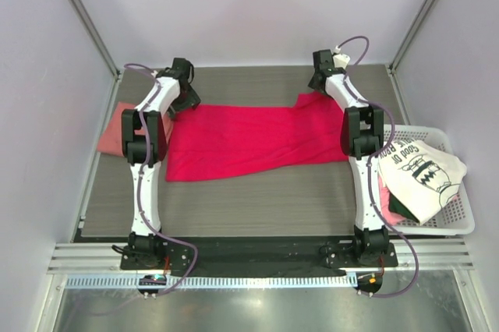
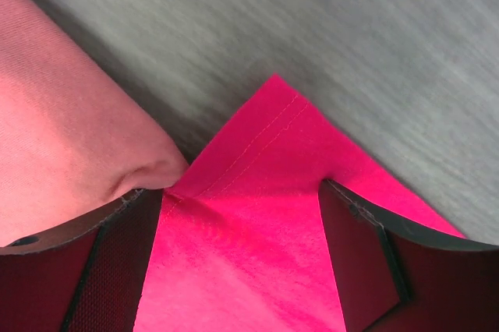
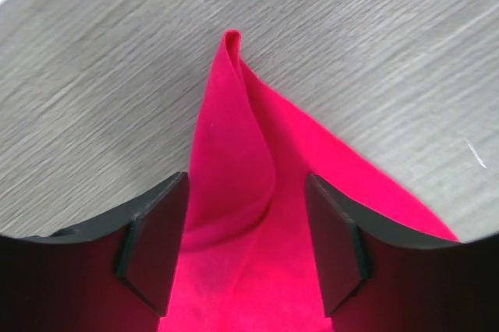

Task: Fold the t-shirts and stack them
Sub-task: Fold the tshirt

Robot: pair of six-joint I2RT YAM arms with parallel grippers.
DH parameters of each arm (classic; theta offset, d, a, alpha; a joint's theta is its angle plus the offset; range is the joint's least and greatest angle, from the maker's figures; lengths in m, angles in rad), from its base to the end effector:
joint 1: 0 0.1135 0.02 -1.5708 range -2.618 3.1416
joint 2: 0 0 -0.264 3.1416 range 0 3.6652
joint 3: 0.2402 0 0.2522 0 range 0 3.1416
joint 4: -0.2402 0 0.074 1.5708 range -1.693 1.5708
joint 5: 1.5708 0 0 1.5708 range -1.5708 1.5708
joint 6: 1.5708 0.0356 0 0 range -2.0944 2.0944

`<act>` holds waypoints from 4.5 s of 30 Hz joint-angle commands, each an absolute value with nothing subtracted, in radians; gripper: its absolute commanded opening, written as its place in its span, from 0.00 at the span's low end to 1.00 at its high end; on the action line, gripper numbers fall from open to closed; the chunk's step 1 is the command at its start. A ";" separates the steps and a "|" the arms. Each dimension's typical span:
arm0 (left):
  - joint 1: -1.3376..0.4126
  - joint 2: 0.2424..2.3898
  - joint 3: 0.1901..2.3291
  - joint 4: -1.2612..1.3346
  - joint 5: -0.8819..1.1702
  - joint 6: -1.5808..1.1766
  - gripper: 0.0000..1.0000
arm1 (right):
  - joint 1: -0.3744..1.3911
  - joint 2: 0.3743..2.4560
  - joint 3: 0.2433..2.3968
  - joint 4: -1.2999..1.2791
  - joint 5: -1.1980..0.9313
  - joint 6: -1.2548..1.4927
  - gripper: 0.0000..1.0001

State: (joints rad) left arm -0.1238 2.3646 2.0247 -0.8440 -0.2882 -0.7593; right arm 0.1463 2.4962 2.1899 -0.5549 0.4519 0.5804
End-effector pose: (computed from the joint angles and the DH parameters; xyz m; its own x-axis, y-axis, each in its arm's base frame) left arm 0.4974 -0.0517 0.1734 -0.6748 -0.5811 -0.4549 -0.6240 0.7784 -0.0688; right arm 0.5480 0.0650 0.1752 -0.5452 0.4183 -0.7265 0.5373 0.8396 0.0802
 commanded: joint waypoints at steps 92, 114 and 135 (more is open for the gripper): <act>-0.114 2.351 2.005 -0.762 -0.268 -0.759 0.66 | 0.064 1.933 1.744 -0.491 0.313 0.607 0.01; -0.115 2.470 2.181 -0.810 -0.189 -0.709 0.00 | 0.044 1.898 1.706 -0.495 0.265 0.624 0.01; -0.118 1.695 1.422 -0.537 -0.169 -0.778 0.00 | 0.037 1.414 1.434 -0.606 0.209 0.586 0.01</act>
